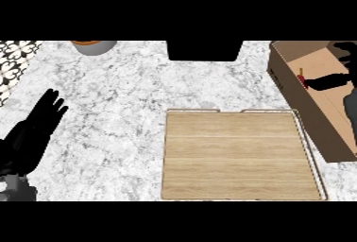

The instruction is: Pick the pear from the tray and place it in the cardboard box

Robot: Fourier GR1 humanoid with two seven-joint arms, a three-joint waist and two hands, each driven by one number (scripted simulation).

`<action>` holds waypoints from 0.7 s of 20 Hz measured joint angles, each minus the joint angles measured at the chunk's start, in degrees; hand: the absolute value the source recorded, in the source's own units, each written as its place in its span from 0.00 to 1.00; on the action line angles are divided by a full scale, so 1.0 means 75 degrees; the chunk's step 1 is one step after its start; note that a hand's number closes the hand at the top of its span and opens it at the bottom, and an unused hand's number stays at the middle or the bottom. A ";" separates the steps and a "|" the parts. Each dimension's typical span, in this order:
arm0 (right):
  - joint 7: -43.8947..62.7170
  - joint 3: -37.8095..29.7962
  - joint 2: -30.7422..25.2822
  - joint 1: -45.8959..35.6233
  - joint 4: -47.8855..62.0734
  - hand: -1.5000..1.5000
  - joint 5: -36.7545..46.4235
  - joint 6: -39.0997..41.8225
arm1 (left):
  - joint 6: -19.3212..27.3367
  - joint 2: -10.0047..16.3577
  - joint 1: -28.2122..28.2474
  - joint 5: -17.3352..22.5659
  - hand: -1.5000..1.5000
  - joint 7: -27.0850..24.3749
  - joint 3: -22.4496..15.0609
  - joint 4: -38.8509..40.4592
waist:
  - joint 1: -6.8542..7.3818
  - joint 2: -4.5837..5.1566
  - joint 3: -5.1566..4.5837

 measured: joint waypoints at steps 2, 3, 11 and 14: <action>-0.0283 -0.0274 0.0073 0.0015 -0.0137 0.00 -0.0331 -0.0386 | 0.0001 -0.0018 0.0047 -0.0018 0.50 -0.0109 0.0042 0.0086 | -0.0025 0.0007 0.0013; -0.0391 -0.0471 0.0151 0.0029 -0.0247 0.00 -0.0543 -0.0644 | -0.0002 0.0000 0.0041 0.0001 0.50 -0.0078 0.0062 0.0082 | -0.0042 0.0007 0.0019; -0.1122 -0.1883 0.0211 0.0323 -0.1089 0.00 -0.2379 -0.1297 | 0.0058 -0.0046 0.0088 -0.0049 0.50 -0.0102 0.0087 0.0079 | -0.0133 -0.0007 0.0029; -0.1278 -0.2201 0.0060 0.0785 -0.1496 0.00 -0.2952 -0.1102 | -0.0022 0.0048 0.0077 0.0058 0.50 -0.0007 0.0184 0.0026 | -0.0143 -0.0011 0.0027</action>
